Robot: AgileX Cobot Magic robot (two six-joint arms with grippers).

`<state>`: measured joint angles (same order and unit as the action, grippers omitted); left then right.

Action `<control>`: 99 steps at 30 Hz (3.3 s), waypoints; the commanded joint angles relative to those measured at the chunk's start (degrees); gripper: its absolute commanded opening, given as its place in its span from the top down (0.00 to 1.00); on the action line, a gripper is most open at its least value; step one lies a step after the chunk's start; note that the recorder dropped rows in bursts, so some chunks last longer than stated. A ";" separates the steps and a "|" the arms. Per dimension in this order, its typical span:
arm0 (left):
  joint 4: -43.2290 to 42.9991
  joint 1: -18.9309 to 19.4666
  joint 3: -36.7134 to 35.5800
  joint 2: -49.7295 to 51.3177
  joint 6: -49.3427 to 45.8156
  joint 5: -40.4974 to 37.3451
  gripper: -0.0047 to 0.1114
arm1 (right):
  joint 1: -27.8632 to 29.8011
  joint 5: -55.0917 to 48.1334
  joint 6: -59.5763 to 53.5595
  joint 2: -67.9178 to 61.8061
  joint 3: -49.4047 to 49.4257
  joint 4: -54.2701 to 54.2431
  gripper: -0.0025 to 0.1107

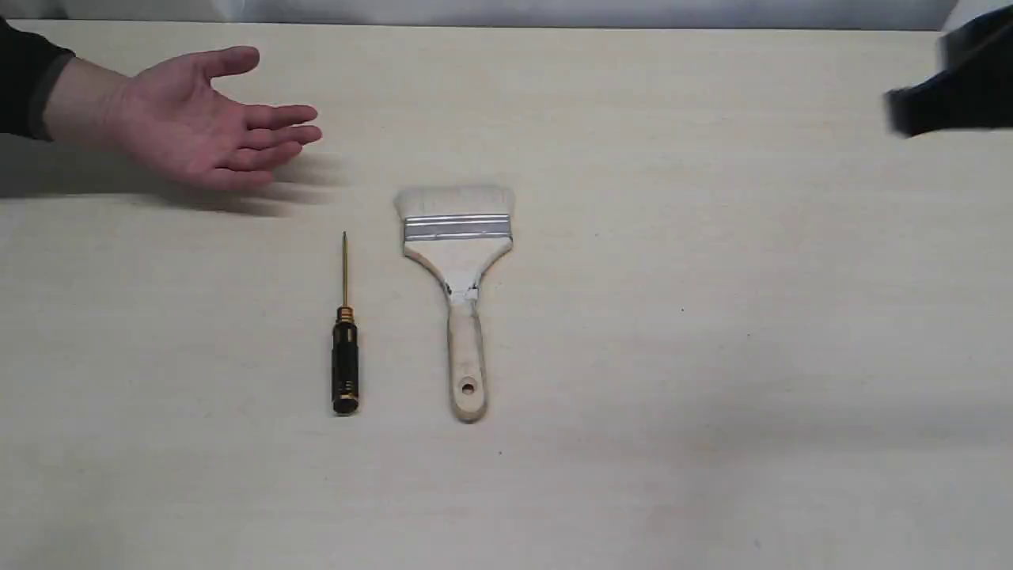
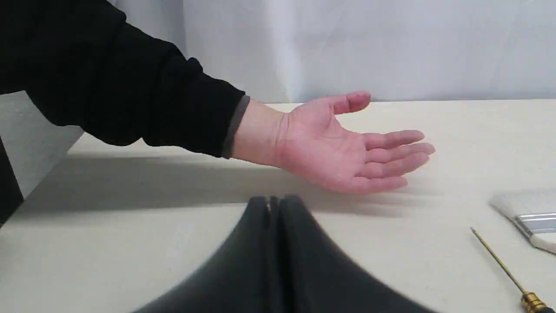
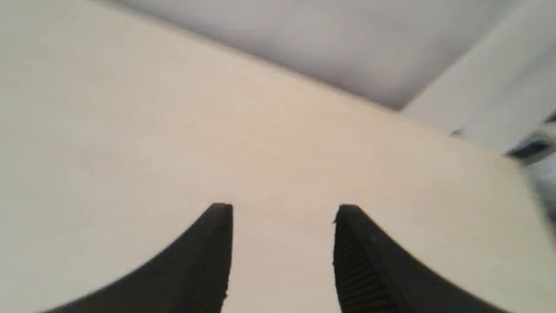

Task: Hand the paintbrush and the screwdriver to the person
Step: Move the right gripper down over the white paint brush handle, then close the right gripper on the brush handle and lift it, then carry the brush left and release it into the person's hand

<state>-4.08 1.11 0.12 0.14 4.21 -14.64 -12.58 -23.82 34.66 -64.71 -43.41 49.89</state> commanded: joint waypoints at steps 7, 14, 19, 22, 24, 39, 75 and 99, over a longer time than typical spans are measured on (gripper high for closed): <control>0.08 -0.47 -0.12 -0.14 0.12 0.35 0.96 | -15.36 -7.42 -11.45 -24.04 -16.17 -29.30 0.45; 0.08 -0.47 -0.12 -0.14 0.12 0.35 0.96 | -21.93 -20.66 -11.45 -38.04 -31.86 -39.46 0.45; 0.26 -0.47 -0.12 -0.14 0.12 0.19 0.96 | -25.61 -22.68 -11.45 -46.37 -39.76 -40.89 0.45; 0.26 -0.47 -0.12 -0.14 0.12 0.31 0.96 | -27.12 -22.68 -11.45 -49.79 -42.41 -42.09 0.45; 0.26 -0.47 -0.12 -0.14 0.12 0.31 0.96 | -27.60 -23.13 -11.45 -52.22 -44.10 -43.14 0.45; 0.26 -0.47 -0.12 -0.14 0.12 0.31 0.96 | -27.60 -24.09 -11.45 -64.03 -45.91 -46.43 0.45; 0.13 -0.47 -0.12 -0.14 0.12 0.36 0.96 | -33.34 -25.44 -16.06 -43.24 -53.51 -38.46 0.94; 0.24 -0.47 -0.12 -0.14 0.12 0.26 0.96 | -37.49 -12.88 -17.27 -61.35 -63.84 -38.46 0.51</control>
<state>-4.08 1.11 0.12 0.14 4.21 -14.64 -49.95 -34.95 17.87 -127.31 -106.88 11.18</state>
